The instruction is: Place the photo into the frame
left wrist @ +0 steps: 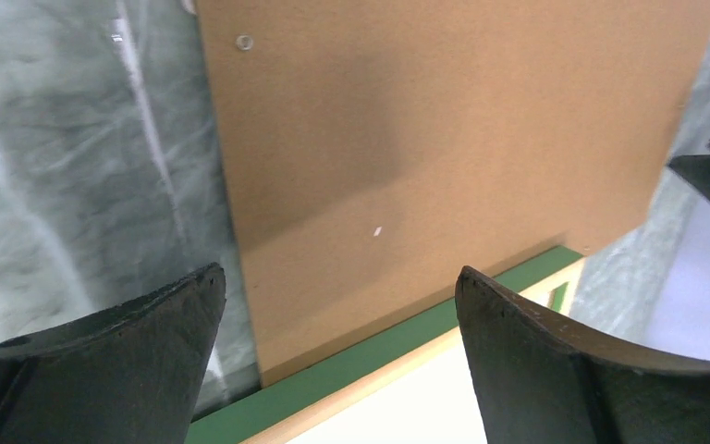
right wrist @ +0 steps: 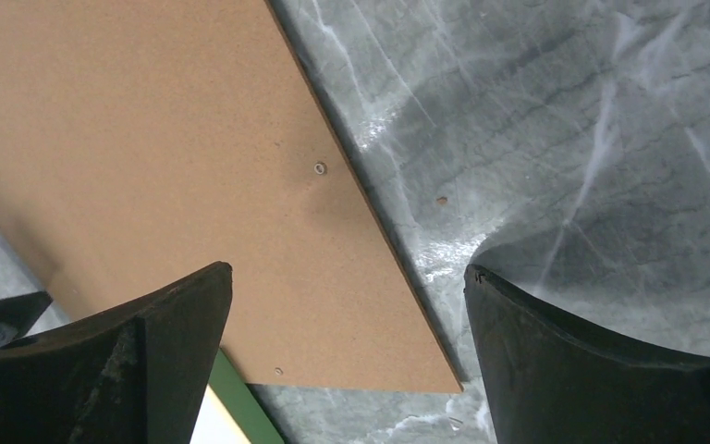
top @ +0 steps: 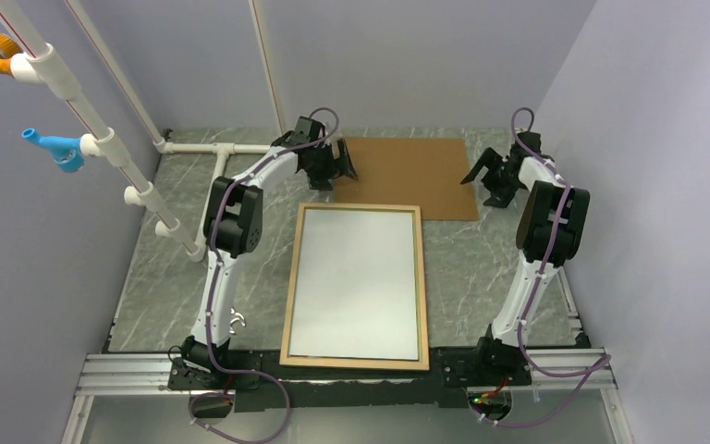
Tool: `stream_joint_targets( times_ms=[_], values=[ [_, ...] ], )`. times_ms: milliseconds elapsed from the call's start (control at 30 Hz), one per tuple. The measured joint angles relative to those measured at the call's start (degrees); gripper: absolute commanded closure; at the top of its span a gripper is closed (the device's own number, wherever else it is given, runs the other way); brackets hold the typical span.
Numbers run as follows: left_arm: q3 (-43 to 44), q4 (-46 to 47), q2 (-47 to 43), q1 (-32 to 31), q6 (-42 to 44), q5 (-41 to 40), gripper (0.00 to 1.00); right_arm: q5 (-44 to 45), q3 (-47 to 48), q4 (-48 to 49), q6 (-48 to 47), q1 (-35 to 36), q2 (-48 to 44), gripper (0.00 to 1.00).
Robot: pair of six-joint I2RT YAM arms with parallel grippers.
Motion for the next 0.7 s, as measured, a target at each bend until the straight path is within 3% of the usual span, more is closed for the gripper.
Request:
stream_joint_targets(
  times_ms=[367, 700],
  values=[
    [0.0, 9.9, 3.0, 1.2, -6.7, 9.9, 0.05, -7.6, 0.6, 4.5, -0.2, -0.3, 1.7, 0.04],
    [-0.3, 15.7, 3.1, 1.6, -6.3, 10.6, 0.04, -8.9, -3.6, 13.0, -0.3, -0.3, 0.1, 0.05]
  ],
)
